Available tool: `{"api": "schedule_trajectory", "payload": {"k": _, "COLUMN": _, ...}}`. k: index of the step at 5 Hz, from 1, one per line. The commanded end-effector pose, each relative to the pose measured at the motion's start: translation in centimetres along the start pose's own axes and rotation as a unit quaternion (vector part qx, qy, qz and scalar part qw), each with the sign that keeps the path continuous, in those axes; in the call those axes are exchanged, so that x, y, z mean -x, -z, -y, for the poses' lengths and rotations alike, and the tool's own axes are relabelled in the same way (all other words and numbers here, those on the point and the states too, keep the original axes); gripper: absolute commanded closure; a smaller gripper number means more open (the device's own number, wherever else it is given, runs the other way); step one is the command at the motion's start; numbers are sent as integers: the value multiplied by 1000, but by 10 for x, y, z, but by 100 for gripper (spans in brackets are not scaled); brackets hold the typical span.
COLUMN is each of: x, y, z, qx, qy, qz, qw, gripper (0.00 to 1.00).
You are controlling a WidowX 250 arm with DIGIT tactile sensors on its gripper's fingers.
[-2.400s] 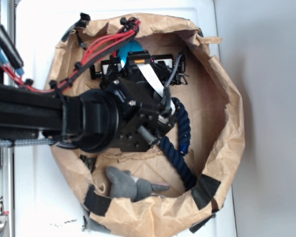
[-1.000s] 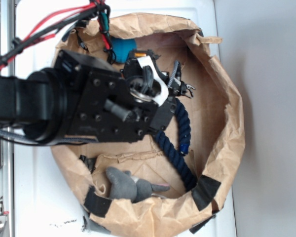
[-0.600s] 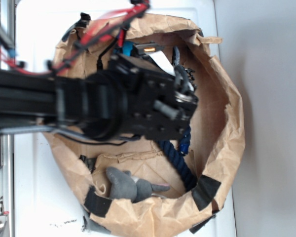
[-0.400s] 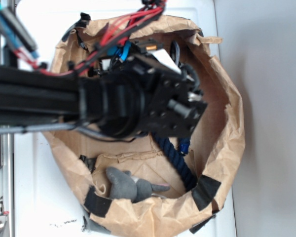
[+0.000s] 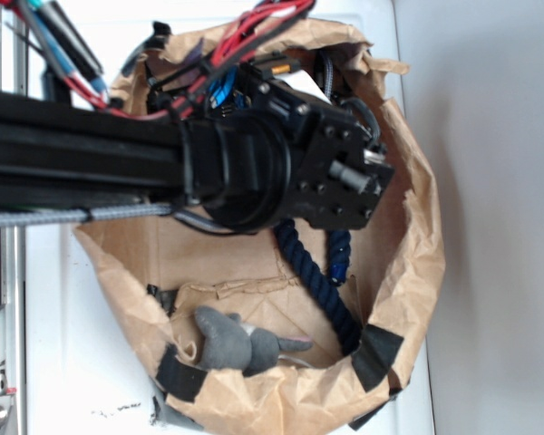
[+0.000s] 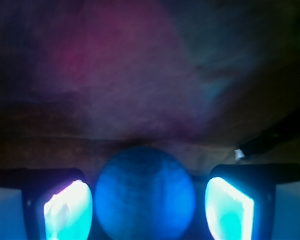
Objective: Grab the blue ball.
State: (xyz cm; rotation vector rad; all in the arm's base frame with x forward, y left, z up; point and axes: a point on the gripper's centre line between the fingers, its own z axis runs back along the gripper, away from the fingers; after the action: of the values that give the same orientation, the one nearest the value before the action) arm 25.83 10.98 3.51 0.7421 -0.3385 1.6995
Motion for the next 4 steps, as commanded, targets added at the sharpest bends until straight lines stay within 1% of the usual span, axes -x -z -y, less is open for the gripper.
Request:
{"api": "schedule_trajectory", "payload": {"k": 1, "x": 6, "y": -1, "z": 7, "qx": 15, "qy": -43, "qz": 2, "qw": 999, "gripper": 0}}
{"api": "schedule_trajectory", "payload": {"k": 2, "x": 9, "y": 0, "z": 9, "qx": 8, "qy": -45, "qz": 2, "qw": 999, "gripper": 39}}
{"api": "schedule_trajectory", "payload": {"k": 3, "x": 5, "y": -4, "z": 7, "qx": 9, "qy": -42, "qz": -12, "qw": 999, "gripper": 100}}
{"api": "schedule_trajectory", "payload": {"k": 4, "x": 1, "y": -12, "z": 6, "qx": 35, "qy": -23, "qz": -34, "qw": 999, "gripper": 100}}
